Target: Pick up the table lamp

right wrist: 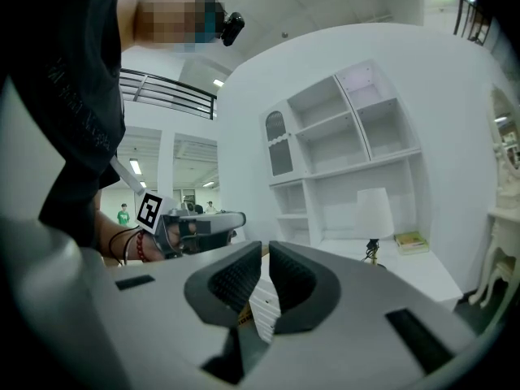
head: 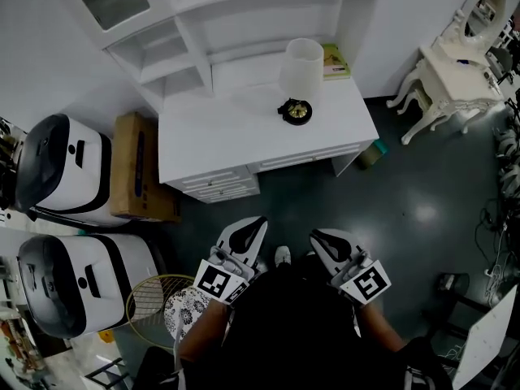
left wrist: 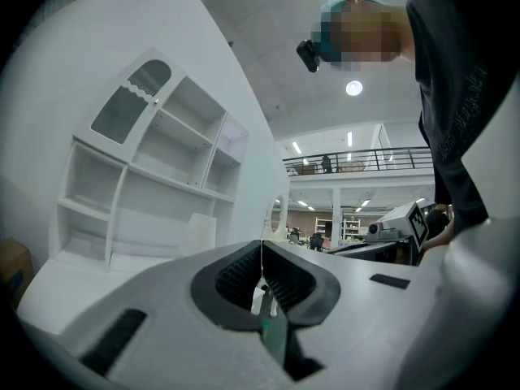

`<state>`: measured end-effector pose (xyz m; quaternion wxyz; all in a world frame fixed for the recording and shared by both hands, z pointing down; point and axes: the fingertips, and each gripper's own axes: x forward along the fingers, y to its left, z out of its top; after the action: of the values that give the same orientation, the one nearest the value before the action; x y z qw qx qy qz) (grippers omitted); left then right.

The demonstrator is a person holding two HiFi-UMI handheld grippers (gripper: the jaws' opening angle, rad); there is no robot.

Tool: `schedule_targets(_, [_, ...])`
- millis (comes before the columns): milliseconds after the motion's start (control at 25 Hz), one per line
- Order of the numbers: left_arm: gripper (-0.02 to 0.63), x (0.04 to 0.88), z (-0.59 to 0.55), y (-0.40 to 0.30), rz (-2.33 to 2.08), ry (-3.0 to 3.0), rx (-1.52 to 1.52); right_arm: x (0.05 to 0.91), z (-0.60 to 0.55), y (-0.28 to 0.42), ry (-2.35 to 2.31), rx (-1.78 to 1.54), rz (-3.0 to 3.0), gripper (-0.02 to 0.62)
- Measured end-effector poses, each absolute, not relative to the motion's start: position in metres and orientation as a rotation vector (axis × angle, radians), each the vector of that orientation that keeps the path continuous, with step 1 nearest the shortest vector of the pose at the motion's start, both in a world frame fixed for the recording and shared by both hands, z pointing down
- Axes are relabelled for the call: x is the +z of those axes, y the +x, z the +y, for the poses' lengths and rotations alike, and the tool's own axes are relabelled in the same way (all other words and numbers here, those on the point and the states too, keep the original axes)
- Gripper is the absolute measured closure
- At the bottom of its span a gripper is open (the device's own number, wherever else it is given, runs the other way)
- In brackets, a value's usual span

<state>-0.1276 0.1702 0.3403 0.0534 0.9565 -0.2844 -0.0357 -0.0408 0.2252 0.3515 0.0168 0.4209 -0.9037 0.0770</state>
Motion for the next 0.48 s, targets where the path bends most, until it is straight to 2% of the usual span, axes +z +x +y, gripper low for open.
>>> schedule_targets(480, [0.588, 0.338, 0.134, -0.114, -0.870, 2.917, -0.084, 0.364, 0.186, -0.023, 1.318, 0.276, -2.803, 0.551])
